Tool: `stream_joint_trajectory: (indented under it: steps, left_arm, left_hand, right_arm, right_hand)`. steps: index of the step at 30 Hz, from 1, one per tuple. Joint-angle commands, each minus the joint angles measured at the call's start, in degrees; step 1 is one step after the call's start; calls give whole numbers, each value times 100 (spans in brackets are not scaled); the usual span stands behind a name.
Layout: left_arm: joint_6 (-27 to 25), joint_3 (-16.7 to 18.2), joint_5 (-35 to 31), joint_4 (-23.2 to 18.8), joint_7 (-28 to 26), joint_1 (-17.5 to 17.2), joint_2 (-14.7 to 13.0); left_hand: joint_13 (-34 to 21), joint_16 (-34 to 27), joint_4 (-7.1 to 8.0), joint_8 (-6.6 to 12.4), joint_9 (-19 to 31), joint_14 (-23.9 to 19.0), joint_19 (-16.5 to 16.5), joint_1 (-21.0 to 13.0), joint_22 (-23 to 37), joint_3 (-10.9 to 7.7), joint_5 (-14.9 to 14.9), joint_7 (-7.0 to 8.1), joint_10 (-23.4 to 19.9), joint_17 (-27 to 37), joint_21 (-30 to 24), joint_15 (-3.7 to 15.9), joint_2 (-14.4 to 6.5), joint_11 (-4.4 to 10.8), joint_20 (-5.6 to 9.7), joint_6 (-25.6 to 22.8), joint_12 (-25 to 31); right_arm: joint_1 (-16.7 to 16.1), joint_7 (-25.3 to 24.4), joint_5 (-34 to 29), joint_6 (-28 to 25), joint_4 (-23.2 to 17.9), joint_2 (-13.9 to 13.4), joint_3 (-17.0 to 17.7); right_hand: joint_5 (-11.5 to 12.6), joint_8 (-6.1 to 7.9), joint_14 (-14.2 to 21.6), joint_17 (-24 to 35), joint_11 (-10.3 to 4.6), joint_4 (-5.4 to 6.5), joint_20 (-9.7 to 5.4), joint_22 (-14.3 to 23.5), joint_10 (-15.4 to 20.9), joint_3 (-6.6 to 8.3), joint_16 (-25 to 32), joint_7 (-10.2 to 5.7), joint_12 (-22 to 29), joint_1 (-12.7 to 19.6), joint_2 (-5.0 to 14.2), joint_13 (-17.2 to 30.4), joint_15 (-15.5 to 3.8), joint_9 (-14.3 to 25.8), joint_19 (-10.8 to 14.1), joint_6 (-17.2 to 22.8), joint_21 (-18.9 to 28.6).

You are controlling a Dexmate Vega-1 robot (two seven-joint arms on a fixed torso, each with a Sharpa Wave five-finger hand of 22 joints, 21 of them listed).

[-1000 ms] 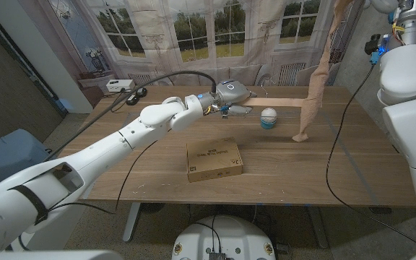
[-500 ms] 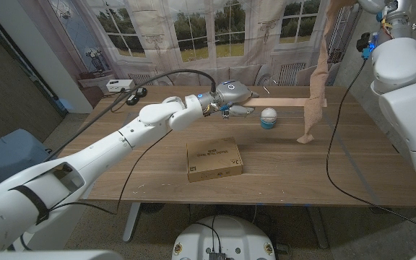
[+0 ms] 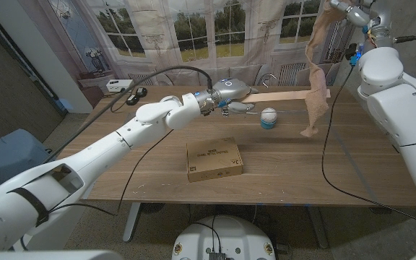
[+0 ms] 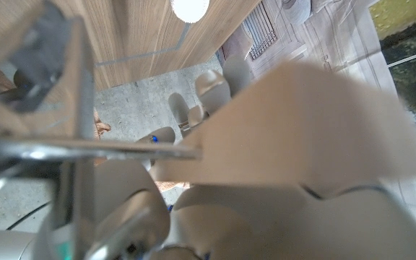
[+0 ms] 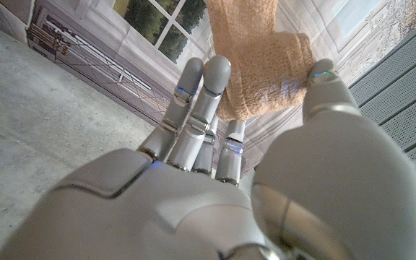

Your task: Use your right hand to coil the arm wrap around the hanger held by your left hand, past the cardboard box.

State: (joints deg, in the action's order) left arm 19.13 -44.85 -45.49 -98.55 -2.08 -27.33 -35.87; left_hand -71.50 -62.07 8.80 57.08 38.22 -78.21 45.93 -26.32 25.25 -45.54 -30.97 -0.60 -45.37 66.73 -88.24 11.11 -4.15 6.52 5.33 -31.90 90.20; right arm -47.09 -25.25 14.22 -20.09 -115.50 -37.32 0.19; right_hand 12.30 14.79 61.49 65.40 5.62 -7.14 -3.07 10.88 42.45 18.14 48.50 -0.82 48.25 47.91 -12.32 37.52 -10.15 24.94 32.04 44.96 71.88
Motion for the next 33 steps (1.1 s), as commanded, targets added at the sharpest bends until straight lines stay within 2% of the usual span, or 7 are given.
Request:
stream_joint_trajectory:
  steps: [1,15,22,27,29,33]
  left_arm:
    - [149,227,560,44,-5,-56,115]
    - [119,385,934,342,-266,-69,293]
    - [262,545,1313,625,-676,-144,394]
    - [-283,367,-242,210,-1089,-105,80]
    - [-379,329,-455,139,-1091,-90,-4]
    - [-399,344,-314,179,-1041,-83,-46]
  left_hand:
    - [-10,-25,45,53,27,-20,-43,65,31,-77,-9,13,-20,39,-38,25,-4,7,230,22,42]
    - [-10,-33,45,104,18,-39,-25,72,8,-83,-6,4,-36,36,-26,22,-12,2,235,51,45]
    - [-11,-44,45,122,0,-33,-31,76,28,-82,-2,17,-37,55,-40,26,-13,3,238,54,43]
    - [-11,-40,45,128,-25,-7,-32,79,5,-80,0,22,-32,60,-23,16,-12,12,237,41,43]
    - [-11,-26,44,130,-23,2,-31,80,8,-79,0,26,-32,43,-26,13,-10,12,233,47,44]
    - [-11,-22,44,130,-41,-14,-28,82,7,-79,-1,21,-37,27,-25,14,-7,16,233,52,45]
  right_arm:
    - [313,-123,395,495,825,70,-576]
    - [517,-79,582,956,1324,161,-1128]
    - [453,-132,696,925,1331,117,-1181]
    - [388,-239,744,874,1249,58,-1135]
    - [378,-267,757,858,1220,36,-1125]
    - [386,-284,769,833,1203,-1,-1140]
  right_hand:
    - [-4,-25,16,28,-779,-22,-99,5,1031,6,-8,222,-5,2236,2206,21,-226,12,-38,1426,61]
    - [-10,-49,24,44,-762,-29,-95,-15,1047,-4,-11,242,-25,2249,2202,15,-226,30,-60,1441,135]
    - [-13,-70,31,44,-767,-32,-88,-24,1054,-12,-17,243,-26,2252,2192,30,-228,31,-60,1443,177]
    - [-11,-77,34,53,-755,-32,-86,-30,1063,-7,-19,255,-34,2258,2200,23,-225,39,-66,1443,197]
    - [-11,-78,42,68,-748,-32,-84,-31,1064,-4,-10,255,-36,2260,2203,24,-224,39,-60,1451,206]
    - [-11,-86,37,76,-759,-29,-86,-34,1057,-3,-14,259,-38,2258,2204,32,-221,38,-79,1454,213]
